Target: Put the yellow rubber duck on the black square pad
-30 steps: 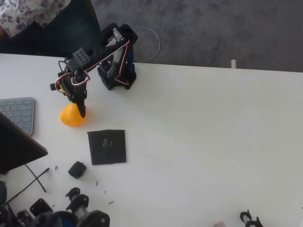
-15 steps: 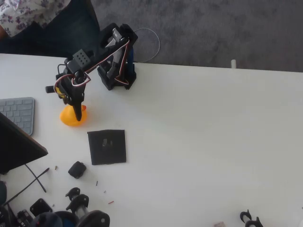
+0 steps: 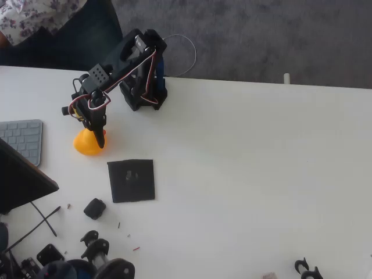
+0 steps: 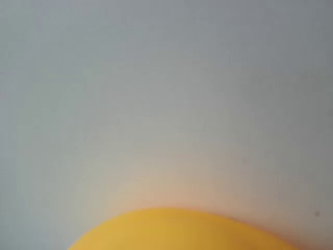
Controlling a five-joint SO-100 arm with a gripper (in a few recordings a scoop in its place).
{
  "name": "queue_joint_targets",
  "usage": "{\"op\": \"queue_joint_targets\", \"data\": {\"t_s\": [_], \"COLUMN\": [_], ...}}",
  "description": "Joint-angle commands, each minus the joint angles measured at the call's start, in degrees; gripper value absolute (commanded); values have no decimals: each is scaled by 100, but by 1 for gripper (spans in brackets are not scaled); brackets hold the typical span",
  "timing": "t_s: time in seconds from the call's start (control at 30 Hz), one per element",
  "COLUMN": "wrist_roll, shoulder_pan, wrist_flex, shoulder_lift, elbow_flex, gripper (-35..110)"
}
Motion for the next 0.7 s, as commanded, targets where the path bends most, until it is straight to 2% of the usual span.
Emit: {"op": "queue_joint_targets", "data": {"t_s": [0.0, 0.1, 0.4, 0.67], "wrist_roll": [-88, -79, -26, -18], "shoulder_pan": [0, 0, 0, 44], "wrist_flex": [9, 9, 9, 18], "shoulder_lift": [123, 141, 167, 185], "elbow_flex": [-9, -9, -9, -9], "gripper": [40, 38, 18, 10]}}
